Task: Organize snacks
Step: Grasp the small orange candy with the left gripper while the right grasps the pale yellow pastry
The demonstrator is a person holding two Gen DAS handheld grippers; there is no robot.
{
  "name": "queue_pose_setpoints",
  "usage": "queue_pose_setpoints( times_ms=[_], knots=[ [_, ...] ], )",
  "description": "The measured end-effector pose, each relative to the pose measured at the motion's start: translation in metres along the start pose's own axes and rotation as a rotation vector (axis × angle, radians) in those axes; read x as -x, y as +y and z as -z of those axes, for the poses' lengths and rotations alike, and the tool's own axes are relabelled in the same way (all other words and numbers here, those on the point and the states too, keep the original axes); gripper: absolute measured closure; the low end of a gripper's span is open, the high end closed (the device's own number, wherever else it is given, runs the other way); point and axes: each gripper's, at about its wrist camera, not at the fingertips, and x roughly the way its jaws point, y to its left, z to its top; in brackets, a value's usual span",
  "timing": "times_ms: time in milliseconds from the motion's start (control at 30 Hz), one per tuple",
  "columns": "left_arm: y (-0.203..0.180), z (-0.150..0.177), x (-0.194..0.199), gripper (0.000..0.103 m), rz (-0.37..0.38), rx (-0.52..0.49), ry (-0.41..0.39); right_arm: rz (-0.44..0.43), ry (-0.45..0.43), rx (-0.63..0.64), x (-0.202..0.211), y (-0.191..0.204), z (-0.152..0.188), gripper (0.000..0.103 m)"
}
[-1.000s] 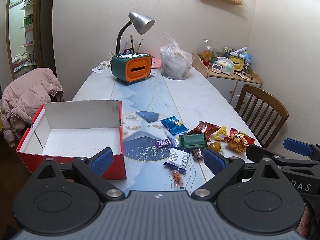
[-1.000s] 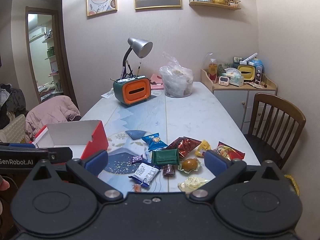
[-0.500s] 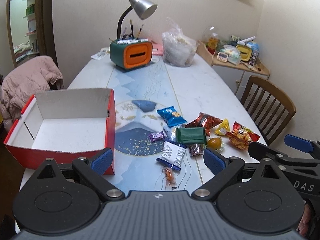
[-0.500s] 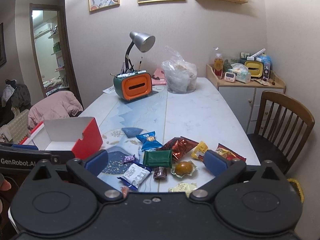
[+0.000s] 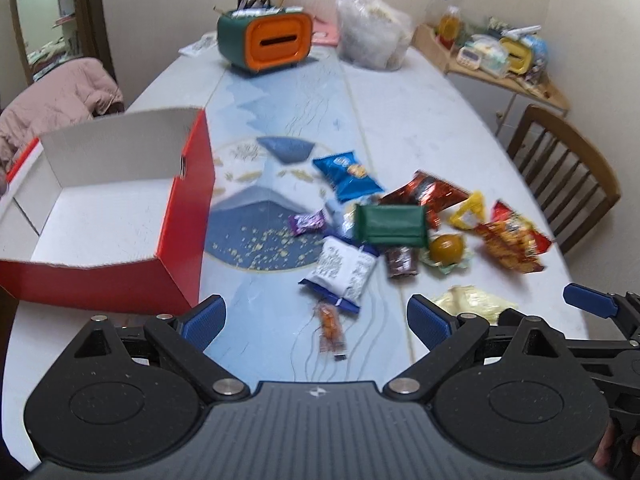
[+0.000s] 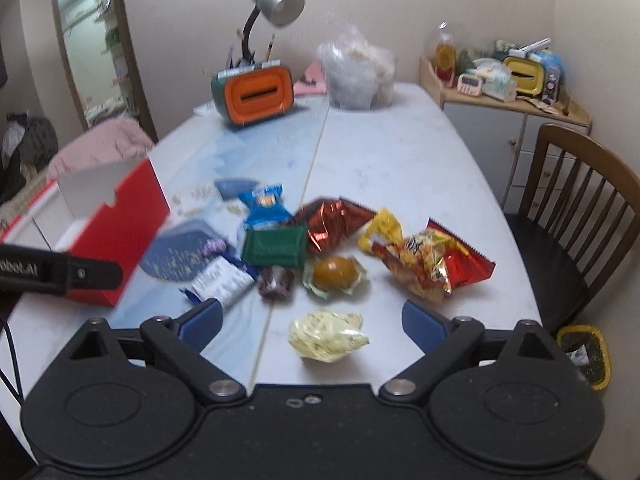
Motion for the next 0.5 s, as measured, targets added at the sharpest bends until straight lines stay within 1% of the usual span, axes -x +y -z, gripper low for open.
queue_pose_setpoints(
  times_ms=[33,100,267,367,500],
  knots=[
    [0.000,0.001,-0.008,0.005,-0.011,0.001,0.020,0.000,0.016,0.011,-0.007,-0.001,0.002,0.014],
    [0.000,0.004,-0.019,0.005,-0.020,0.002,0.039,-0.011,0.053,0.030,-0.021,-0.004,0.005,0.018],
    [-0.006,0.013,-0.046,0.005,-0.025,-0.021,0.090,-0.027,0.099,0.070,-0.045,-0.006,0.009,0.018],
    [-0.009,0.014,-0.060,0.006,-0.034,-0.022,0.101,-0.027,0.121,0.078,-0.058,-0.008,0.010,0.019],
    [-0.011,0.014,-0.074,0.006,-0.044,0.004,0.110,-0.035,0.155,0.081,-0.074,-0.010,0.012,0.022]
  ],
)
